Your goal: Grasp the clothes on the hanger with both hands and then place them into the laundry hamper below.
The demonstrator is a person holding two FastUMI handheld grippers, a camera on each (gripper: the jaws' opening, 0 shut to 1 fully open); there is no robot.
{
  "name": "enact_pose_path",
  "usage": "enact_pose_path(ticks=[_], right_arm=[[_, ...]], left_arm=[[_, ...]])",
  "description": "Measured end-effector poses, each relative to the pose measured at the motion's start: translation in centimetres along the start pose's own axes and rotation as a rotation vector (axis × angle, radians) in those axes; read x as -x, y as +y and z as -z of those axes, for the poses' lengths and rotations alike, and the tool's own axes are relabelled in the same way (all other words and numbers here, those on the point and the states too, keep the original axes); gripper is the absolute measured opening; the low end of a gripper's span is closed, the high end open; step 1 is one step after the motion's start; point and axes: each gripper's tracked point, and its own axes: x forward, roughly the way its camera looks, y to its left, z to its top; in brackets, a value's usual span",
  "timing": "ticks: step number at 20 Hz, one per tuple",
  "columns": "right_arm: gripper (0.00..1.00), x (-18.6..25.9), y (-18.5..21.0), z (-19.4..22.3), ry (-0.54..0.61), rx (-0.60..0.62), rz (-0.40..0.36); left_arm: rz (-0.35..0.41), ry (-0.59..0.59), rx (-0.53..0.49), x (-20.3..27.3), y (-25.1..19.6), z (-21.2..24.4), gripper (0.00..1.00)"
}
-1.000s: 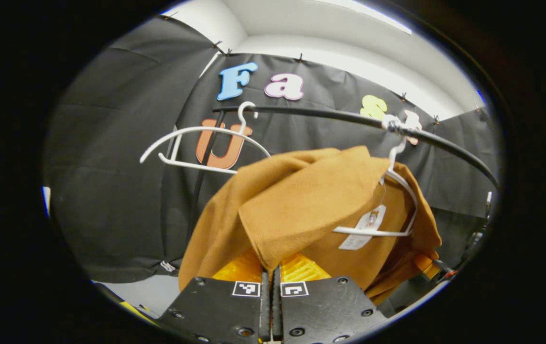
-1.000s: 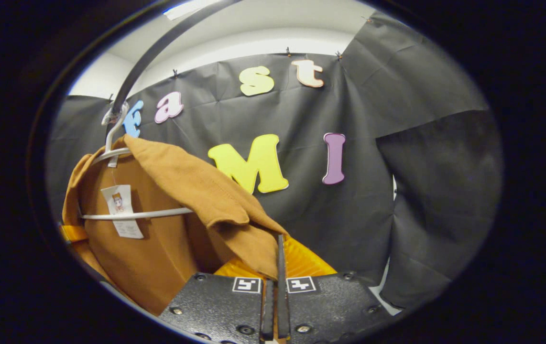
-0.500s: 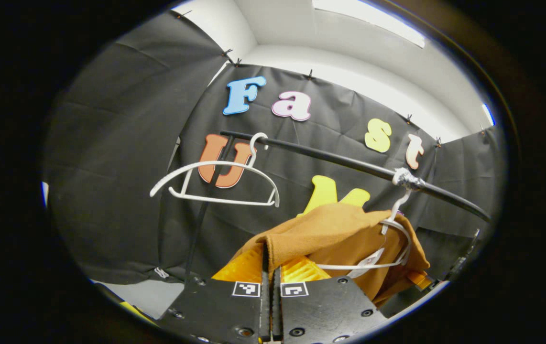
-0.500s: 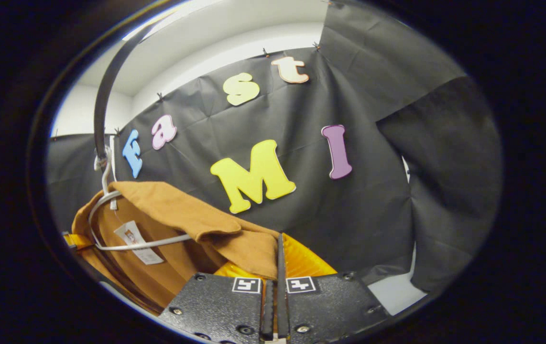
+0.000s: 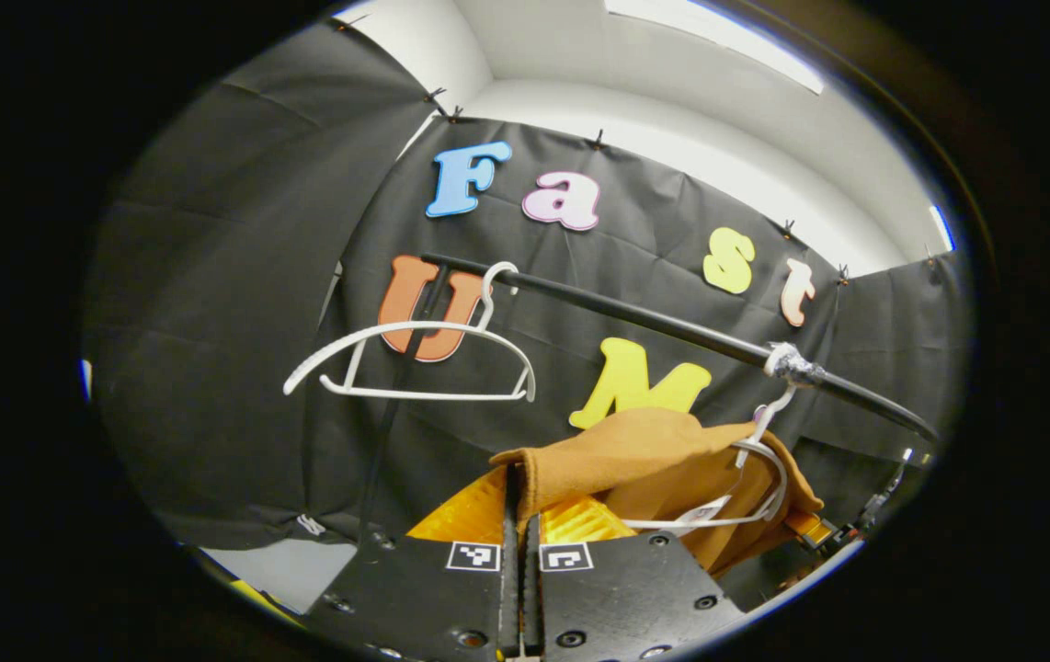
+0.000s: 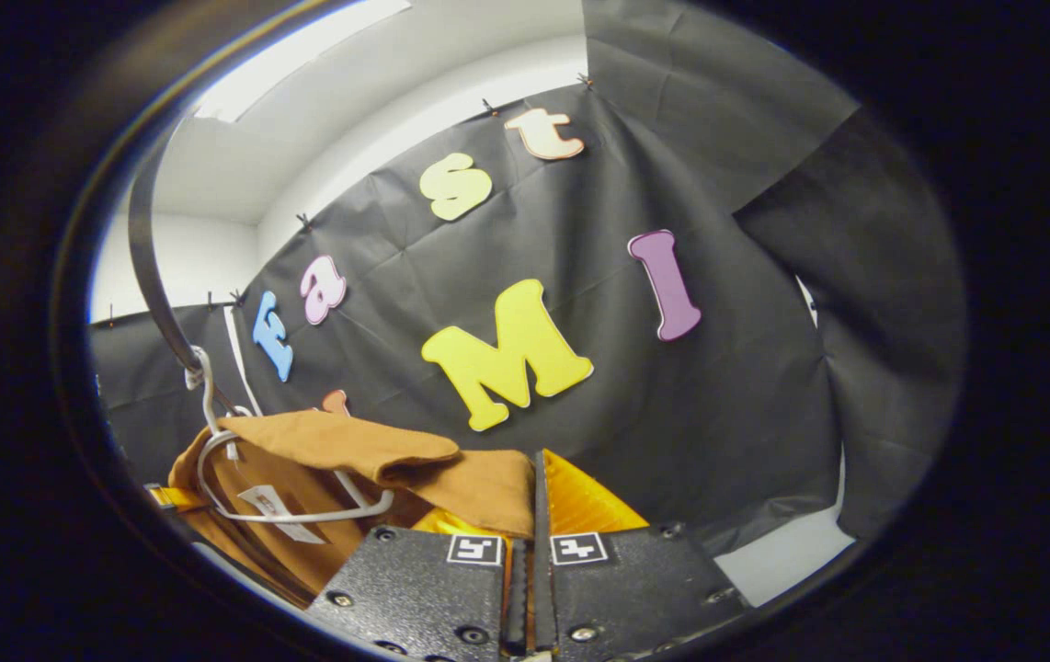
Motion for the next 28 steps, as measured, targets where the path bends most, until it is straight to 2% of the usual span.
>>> enact_pose_path(ticks=[1, 3, 4, 5, 6, 7, 8, 9, 10, 11, 12, 13, 15, 16, 17, 18, 19, 20, 21, 22, 23, 26, 28], right_arm=[[0.06, -0.4, 0.1, -0.2, -0.004, -0.016, -0.006], [0.06, -1.4, 0.1, -0.6, -0.003, -0.06, -0.017], [0.06, -1.8, 0.0, -0.5, 0.003, -0.068, -0.016], [0.06, -2.3, 0.0, -0.3, 0.008, -0.059, -0.013], [0.06, -2.5, -0.2, -0.4, 0.005, -0.051, -0.01], [0.06, -2.9, -0.2, -0.6, 0.003, -0.052, -0.011], [0.06, -3.2, -0.2, -0.8, 0.001, -0.059, -0.012], [0.06, -3.7, -0.2, -1.0, 0.002, -0.069, -0.016], [0.06, -4.2, -0.2, -1.0, 0.003, -0.076, -0.019], [0.06, -4.6, -0.3, -0.9, 0.011, -0.078, -0.023], [0.06, -4.8, -0.3, -0.4, 0.022, -0.074, -0.024], [0.06, -5.1, -0.3, -0.2, 0.028, -0.072, -0.025], [0.06, -5.6, -0.3, 0.3, 0.04, -0.087, -0.029], [0.06, -5.8, -0.2, 0.5, 0.045, -0.095, -0.036], [0.06, -6.1, -0.2, 0.7, 0.05, -0.093, -0.043], [0.06, -6.2, -0.1, 1.0, 0.058, -0.085, -0.05], [0.06, -6.3, 0.1, 1.4, 0.069, -0.072, -0.053], [0.06, -6.4, 0.0, 2.0, 0.08, -0.06, -0.054], [0.06, -6.5, -0.1, 2.5, 0.091, -0.051, -0.051], [0.06, -6.5, -0.2, 3.0, 0.104, -0.048, -0.049], [0.06, -6.6, -0.3, 3.5, 0.116, -0.048, -0.047], [0.06, -6.3, -1.2, 4.8, 0.147, -0.042, -0.035], [0.06, -5.8, -1.9, 5.5, 0.162, -0.036, -0.021]], left_arm=[[0.005, -0.004, 0.002, 0.0, 0.0, -0.7, 0.02], [0.015, 0.006, 0.022, -0.7, 0.2, -1.6, 0.06], [0.014, 0.019, 0.013, -1.0, 0.4, -1.7, 0.06], [0.013, 0.028, -0.019, -1.1, 0.7, -1.8, 0.02], [0.016, 0.02, -0.044, -1.2, 0.9, -2.1, 0.07], [0.025, 0.017, -0.043, -1.5, 0.8, -2.5, 0.06], [0.035, 0.019, -0.025, -1.7, 0.9, -2.7, 0.02], [0.045, 0.022, 0.002, -1.8, 1.1, -2.8, 0.06], [0.048, 0.025, 0.027, -2.1, 1.4, -3.0, 0.06], [0.05, 0.033, 0.044, -2.4, 1.5, -2.8, 0.02], [0.047, 0.043, 0.046, -2.5, 1.7, -2.3, 0.02], [0.051, 0.055, 0.045, -2.7, 1.8, -1.8, 0.07], [0.077, 0.074, 0.06, -2.9, 2.1, -1.0, 0.06], [0.089, 0.087, 0.084, -3.0, 2.4, -0.7, 0.02], [0.099, 0.099, 0.114, -3.3, 3.0, -0.6, 0.06], [0.105, 0.108, 0.139, -3.4, 3.5, -0.4, 0.02], [0.094, 0.125, 0.15, -3.7, 4.7, 0.2, 0.06], [0.085, 0.136, 0.159, -3.8, 5.7, 0.9, 0.02], [0.081, 0.148, 0.175, -3.7, 6.3, 1.3, 0.07], [0.083, 0.158, 0.196, -3.7, 6.8, 2.1, 0.02], [0.086, 0.164, 0.213, -3.4, 6.7, 2.7, 0.02], [0.077, 0.192, 0.206, -2.7, 7.4, 4.7, 0.0], [0.068, 0.213, 0.178, -2.4, 7.5, 6.3, 0.02]])
